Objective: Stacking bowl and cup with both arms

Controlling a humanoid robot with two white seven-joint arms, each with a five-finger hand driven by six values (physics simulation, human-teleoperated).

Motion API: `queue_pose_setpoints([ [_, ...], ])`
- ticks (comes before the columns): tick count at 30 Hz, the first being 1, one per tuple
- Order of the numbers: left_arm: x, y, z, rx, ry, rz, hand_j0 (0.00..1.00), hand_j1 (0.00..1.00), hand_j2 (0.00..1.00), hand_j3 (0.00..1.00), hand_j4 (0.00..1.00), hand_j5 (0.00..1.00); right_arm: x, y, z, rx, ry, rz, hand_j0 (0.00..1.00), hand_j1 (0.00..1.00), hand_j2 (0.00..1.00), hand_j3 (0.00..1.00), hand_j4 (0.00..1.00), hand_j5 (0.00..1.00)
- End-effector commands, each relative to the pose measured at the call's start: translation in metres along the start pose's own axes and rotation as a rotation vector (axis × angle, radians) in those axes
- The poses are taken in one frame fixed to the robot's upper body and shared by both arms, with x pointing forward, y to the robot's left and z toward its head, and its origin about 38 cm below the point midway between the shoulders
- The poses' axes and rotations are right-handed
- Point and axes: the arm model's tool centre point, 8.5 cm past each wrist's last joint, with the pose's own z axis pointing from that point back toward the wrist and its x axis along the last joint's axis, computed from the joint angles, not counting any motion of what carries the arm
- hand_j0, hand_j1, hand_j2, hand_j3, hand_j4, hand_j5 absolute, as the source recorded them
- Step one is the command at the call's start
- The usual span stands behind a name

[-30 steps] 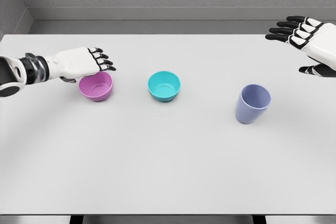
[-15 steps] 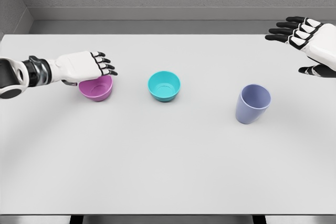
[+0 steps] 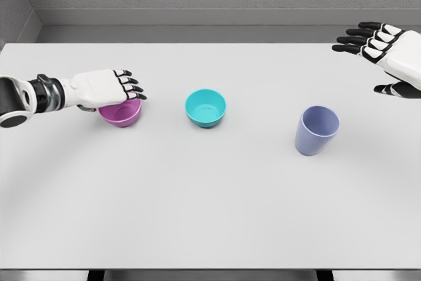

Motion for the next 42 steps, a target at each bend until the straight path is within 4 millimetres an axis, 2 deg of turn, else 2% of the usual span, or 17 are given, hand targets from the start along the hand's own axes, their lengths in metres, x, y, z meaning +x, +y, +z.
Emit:
queue_pose_setpoints([
  [1,-0.001,-0.001,0.001,-0.001,0.003,0.003,1.0,1.0,1.0,1.0,1.0,1.0,0.0,0.0,0.0,-0.004,0.001,-0.006,1.0,1.0,1.0,1.0,1.0,1.0],
  [19,0.004,0.004,0.0,0.011,-0.01,-0.007,1.0,1.0,1.0,1.0,1.0,1.0,0.0,0.0,0.0,-0.001,0.001,-0.007,1.0,1.0,1.0,1.0,1.0,1.0],
  [22,0.004,0.002,0.0,-0.004,-0.01,-0.009,0.89,0.89,0.89,0.89,0.89,0.89,0.0,0.0,0.001,-0.002,0.001,-0.006,1.0,1.0,1.0,1.0,1.0,1.0],
  [23,0.005,0.0,-0.001,-0.035,-0.012,-0.009,0.79,0.79,0.79,0.79,0.79,0.79,0.0,0.0,0.001,-0.002,0.001,-0.006,1.0,1.0,1.0,1.0,1.0,1.0],
  [29,0.009,0.0,-0.001,-0.035,-0.021,-0.013,0.64,0.64,0.64,0.64,0.64,0.64,0.0,0.0,0.0,-0.001,0.0,-0.005,1.0,1.0,1.0,1.0,1.0,1.0],
  [33,0.008,0.003,0.0,-0.021,-0.021,0.0,0.48,0.48,0.48,0.48,0.48,0.48,0.0,0.0,0.0,-0.002,0.0,-0.005,1.0,1.0,1.0,1.0,1.0,1.0],
  [35,0.008,0.004,0.0,-0.009,-0.024,0.012,0.43,0.43,0.43,0.43,0.43,0.43,0.0,0.0,0.0,-0.002,0.0,-0.005,1.0,1.0,1.0,1.0,1.0,1.0],
  [38,0.008,0.011,0.001,0.047,-0.045,0.084,0.43,0.43,0.43,0.43,0.43,0.43,0.0,0.0,0.001,0.0,0.001,-0.006,1.0,1.0,1.0,1.0,1.0,1.0],
  [42,0.007,0.018,0.004,0.105,-0.067,0.157,0.34,0.34,0.34,0.34,0.34,0.34,0.0,0.0,0.001,0.0,0.001,-0.006,1.0,1.0,1.0,1.0,1.0,1.0],
])
